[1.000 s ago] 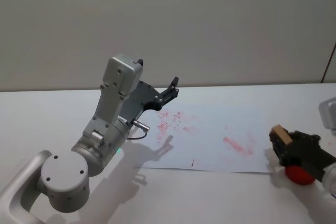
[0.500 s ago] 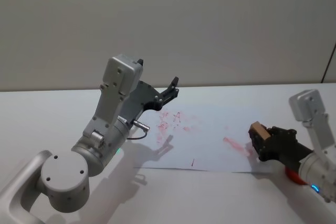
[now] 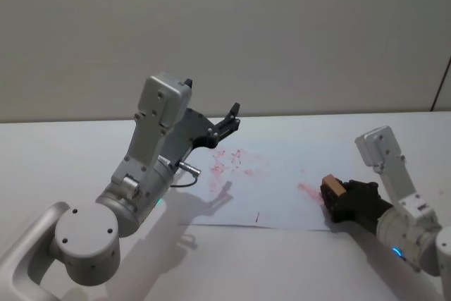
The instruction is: Use the one hand to pick up the stamp and affix it onto the A4 paper.
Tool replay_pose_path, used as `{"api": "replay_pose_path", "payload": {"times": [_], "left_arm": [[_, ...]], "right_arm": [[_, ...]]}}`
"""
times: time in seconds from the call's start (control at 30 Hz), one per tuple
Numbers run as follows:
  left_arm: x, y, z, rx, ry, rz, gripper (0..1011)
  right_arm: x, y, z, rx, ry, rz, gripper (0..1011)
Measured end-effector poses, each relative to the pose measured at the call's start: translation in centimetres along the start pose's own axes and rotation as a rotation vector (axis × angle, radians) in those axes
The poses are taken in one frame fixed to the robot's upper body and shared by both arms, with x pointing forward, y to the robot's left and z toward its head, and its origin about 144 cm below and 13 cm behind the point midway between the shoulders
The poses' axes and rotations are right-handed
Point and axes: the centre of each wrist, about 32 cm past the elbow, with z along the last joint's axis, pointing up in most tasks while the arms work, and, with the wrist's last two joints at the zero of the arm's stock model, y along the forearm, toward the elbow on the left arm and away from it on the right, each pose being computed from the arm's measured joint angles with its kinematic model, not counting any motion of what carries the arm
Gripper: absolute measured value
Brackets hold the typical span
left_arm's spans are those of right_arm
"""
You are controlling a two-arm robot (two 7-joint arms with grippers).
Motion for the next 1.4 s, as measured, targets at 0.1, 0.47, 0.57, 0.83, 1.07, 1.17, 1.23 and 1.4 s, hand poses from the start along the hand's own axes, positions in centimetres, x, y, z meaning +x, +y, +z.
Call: {"api": "replay_pose_path", "payload": {"times": [0.1,0.47,0.57,0.83,1.07,1.17,1.23,1.4], "left_arm": [[0.0,0.0,0.0,0.000,0.000,0.000,1001],[0.0,0.0,0.0,0.000,0.000,0.000,1001],[0.0,0.0,0.0,0.000,0.000,0.000,1001],[0.0,0.0,0.0,0.000,0.000,0.000,1001],[0.0,0.0,0.0,0.000,0.000,0.000,1001],[0.0,0.0,0.0,0.000,0.000,0.000,1001],[0.0,0.0,0.0,0.000,0.000,0.000,1001],[0.0,0.0,0.0,0.000,0.000,0.000,1001]], "right_arm": [[-0.2,0.3,0.1,-0.007,0.010,-0.005,220],[-0.8,1.4,0.2,-0.039,0.065,-0.031,220],[-0.9,1.5,0.2,-0.040,0.078,-0.036,220],[-0.8,1.2,0.8,-0.013,0.118,-0.044,220],[0.3,-0.6,2.8,0.067,0.171,-0.055,220],[0.8,-1.6,3.3,0.090,0.190,-0.062,220],[1.1,-2.1,3.5,0.098,0.198,-0.066,220],[2.2,-4.1,3.5,0.101,0.213,-0.082,220]]}}
